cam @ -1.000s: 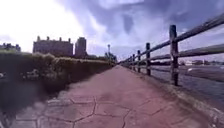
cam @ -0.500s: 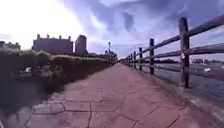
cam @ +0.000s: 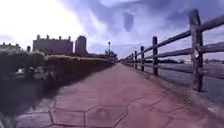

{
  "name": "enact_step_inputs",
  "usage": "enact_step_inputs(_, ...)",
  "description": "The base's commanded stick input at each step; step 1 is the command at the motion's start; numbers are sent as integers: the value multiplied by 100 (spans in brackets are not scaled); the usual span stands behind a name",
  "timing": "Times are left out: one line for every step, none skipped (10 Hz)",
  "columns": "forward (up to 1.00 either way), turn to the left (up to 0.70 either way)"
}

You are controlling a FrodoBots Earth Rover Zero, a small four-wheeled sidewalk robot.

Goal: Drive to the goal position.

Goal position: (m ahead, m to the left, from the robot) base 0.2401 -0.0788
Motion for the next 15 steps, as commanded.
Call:
enact_step_inputs(70,6)
enact_step_inputs(70,1)
enact_step_inputs(70,-29)
enact_step_inputs(70,-29)
enact_step_inputs(70,-29)
enact_step_inputs(70,-29)
enact_step_inputs(70,-15)
enact_step_inputs(70,6)
enact_step_inputs(70,6)
enact_step_inputs(70,6)
enact_step_inputs(70,6)
enact_step_inputs(70,6)
enact_step_inputs(70,6)
enact_step_inputs(70,6)
enact_step_inputs(70,6)
